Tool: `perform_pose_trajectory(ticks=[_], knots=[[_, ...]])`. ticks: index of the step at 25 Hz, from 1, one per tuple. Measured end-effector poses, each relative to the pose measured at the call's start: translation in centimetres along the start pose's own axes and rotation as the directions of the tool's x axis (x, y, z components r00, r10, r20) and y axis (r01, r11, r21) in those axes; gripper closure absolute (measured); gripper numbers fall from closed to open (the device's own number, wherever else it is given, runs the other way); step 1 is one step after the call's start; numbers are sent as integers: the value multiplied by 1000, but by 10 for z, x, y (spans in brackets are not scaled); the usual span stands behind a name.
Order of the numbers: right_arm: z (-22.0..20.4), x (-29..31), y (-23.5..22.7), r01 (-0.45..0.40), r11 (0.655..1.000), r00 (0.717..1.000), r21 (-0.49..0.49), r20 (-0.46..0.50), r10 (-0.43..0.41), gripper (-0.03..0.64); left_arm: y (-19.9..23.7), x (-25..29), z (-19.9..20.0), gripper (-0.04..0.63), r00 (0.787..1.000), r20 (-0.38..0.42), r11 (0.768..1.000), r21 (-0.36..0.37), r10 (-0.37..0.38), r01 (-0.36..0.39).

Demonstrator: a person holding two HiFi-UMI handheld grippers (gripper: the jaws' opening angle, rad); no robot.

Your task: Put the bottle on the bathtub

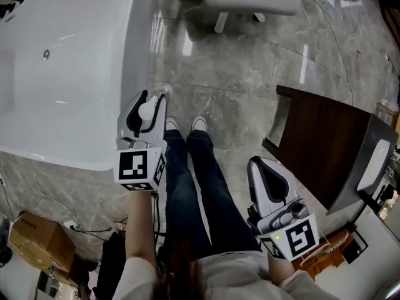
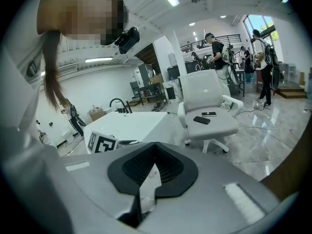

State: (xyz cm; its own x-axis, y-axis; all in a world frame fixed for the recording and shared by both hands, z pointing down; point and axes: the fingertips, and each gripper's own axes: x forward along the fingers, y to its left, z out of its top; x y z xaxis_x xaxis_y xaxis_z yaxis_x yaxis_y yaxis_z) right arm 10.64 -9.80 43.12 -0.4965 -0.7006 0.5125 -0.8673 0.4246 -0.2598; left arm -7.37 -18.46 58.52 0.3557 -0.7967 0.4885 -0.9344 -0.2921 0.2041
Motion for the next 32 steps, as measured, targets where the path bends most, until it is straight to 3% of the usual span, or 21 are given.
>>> perform_pose_trajectory(ticks=[21, 32], knots=[[-98, 58, -49, 19, 1000, 993, 17, -115, -17, 618, 35, 84, -181, 396, 982, -174, 996, -52, 68, -78], [-115, 80, -50, 28, 1000, 990, 11, -140, -26, 618, 71, 118, -253, 396, 960, -252, 987, -66, 125, -146]])
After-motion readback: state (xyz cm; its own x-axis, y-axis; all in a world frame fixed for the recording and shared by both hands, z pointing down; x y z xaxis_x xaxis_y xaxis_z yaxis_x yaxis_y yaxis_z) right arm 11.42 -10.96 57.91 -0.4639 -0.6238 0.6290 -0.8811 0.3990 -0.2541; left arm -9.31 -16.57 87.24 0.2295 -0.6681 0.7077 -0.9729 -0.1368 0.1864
